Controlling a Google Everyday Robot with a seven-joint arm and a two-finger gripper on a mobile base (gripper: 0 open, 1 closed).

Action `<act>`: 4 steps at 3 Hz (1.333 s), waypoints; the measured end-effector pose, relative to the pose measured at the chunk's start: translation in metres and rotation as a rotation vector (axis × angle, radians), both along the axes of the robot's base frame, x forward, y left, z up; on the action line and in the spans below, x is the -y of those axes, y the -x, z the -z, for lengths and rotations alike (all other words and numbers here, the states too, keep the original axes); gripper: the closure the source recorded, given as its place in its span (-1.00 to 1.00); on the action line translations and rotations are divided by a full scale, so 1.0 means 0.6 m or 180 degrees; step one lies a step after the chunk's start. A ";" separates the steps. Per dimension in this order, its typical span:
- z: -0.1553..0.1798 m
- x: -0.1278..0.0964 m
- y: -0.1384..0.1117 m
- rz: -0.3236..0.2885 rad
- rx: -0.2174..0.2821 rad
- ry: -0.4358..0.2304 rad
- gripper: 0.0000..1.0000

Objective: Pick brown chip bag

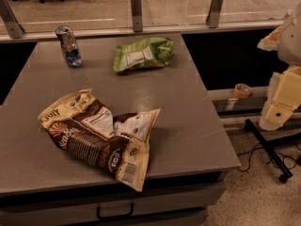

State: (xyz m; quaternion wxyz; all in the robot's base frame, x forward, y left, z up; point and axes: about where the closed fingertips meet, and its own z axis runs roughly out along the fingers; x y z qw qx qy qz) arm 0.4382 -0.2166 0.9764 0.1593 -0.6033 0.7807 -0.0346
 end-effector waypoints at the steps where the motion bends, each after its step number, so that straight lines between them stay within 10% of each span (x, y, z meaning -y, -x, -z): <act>1: 0.000 0.000 0.000 0.0000 0.0001 0.0000 -1.00; 2: 0.001 -0.041 0.004 0.0055 -0.0088 -0.0255 -1.00; 4: 0.061 -0.266 0.049 -0.0273 -0.0278 -0.0828 -1.00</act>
Offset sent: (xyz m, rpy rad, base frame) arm -0.0070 0.0659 -0.0049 0.2218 0.1015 -0.0471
